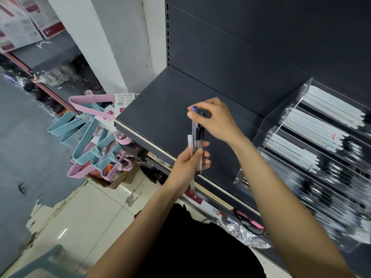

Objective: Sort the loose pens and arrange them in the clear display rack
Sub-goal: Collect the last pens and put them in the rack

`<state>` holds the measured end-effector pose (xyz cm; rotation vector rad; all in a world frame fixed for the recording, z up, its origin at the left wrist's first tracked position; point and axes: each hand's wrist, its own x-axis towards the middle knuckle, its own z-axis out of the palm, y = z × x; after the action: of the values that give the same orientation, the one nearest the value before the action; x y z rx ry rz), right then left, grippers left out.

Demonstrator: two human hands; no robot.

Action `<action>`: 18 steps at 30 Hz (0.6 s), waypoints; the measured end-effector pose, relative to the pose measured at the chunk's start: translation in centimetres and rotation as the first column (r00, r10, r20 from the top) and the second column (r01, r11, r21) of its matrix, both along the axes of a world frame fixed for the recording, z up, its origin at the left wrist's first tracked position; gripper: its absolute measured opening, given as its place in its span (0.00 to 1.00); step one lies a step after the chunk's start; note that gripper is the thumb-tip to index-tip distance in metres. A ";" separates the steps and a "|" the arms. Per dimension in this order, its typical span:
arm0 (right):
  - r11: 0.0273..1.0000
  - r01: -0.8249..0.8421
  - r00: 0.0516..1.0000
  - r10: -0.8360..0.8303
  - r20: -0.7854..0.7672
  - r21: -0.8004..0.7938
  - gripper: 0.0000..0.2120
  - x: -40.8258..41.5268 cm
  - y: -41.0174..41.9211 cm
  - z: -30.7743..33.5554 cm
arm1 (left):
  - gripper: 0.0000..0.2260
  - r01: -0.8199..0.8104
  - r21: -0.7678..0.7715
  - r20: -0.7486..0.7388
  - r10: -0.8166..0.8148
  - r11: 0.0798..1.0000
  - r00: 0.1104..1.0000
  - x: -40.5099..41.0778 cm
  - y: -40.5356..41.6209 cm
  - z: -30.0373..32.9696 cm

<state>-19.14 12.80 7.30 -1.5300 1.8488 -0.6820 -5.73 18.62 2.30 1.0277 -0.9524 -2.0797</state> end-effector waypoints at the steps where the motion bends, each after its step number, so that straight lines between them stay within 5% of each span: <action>1: 1.000 -0.009 1.000 0.009 0.016 0.016 0.10 -0.1 -0.4 -0.2 | 0.11 0.012 0.001 -0.004 -0.012 1.000 1.000 0.0 0.1 0.1; 9: 0.888 0.387 0.880 -0.274 0.389 -0.250 0.08 -1.4 0.3 3.9 | 0.10 -0.051 0.164 -0.102 0.069 0.985 0.992 0.6 0.6 -0.5; 14: 0.905 0.420 0.771 -0.319 0.551 -0.063 0.03 0.4 5.8 1.9 | 0.11 -0.212 0.350 -0.301 0.324 0.912 0.897 0.6 -1.2 -0.2; 18: 0.858 0.513 0.742 -0.431 0.513 -0.020 0.04 3.1 9.4 -1.9 | 0.11 -0.289 0.374 -0.336 0.420 0.881 0.843 0.2 -1.6 0.2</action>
<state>-16.04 22.20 5.44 -0.8298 1.8019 -1.3543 -5.50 16.98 2.45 0.7912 -0.1990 -2.0350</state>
